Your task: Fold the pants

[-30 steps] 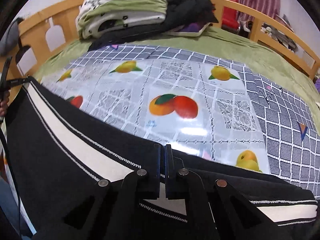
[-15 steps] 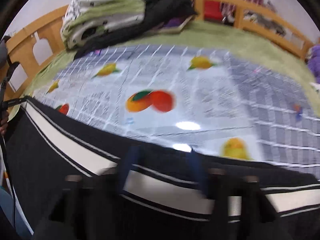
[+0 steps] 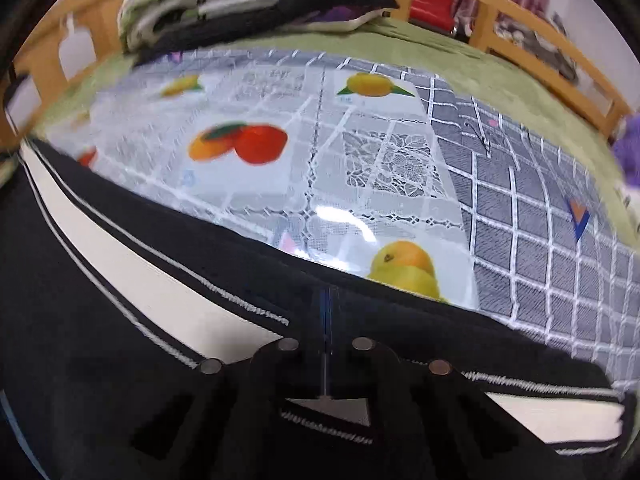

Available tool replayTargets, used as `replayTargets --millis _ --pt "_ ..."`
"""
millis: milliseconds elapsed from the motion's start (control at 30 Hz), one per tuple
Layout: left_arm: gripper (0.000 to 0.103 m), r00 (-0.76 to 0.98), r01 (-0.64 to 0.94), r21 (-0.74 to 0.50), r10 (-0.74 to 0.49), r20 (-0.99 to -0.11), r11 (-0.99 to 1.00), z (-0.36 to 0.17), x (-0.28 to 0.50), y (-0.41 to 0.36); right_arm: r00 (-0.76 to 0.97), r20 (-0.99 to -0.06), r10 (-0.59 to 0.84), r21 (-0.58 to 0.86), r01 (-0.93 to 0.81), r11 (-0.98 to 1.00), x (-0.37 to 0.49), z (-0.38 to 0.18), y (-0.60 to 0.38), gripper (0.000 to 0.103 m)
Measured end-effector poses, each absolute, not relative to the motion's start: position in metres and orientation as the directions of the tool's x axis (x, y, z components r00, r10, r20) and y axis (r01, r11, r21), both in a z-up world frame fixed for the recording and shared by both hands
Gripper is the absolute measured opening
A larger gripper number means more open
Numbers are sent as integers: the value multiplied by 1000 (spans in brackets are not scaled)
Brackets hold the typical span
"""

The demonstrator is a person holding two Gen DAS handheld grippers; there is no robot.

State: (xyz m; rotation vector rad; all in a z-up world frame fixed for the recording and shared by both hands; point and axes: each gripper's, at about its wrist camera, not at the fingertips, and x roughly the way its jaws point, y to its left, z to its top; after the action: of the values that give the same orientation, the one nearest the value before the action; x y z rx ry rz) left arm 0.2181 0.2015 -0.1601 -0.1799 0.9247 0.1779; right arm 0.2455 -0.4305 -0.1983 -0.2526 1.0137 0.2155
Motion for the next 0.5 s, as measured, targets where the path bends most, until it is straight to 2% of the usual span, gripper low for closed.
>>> replayTargets --millis 100,167,233,400,467,500 --pt "64 593 -218 -78 69 -802 973 -156 217 199 511 -855 89 -78 -297 952 248 -191 -435 0" --pt "64 597 -206 -69 69 -799 976 -153 215 196 513 -849 125 -40 -298 954 247 -183 -441 14" --pt "64 606 -194 -66 67 -793 979 -151 212 194 528 -837 143 -38 -316 948 244 -177 -441 53" --pt "64 597 -193 -84 49 -801 978 -155 213 189 489 -860 145 -52 -368 928 254 -191 -426 55" --pt "64 591 -191 -86 45 -805 978 -157 214 187 489 -857 161 -43 -379 924 258 -195 -423 50" --pt "64 592 -188 -85 44 -805 978 -157 214 186 482 -859 174 -27 -380 924 261 -196 -424 37"
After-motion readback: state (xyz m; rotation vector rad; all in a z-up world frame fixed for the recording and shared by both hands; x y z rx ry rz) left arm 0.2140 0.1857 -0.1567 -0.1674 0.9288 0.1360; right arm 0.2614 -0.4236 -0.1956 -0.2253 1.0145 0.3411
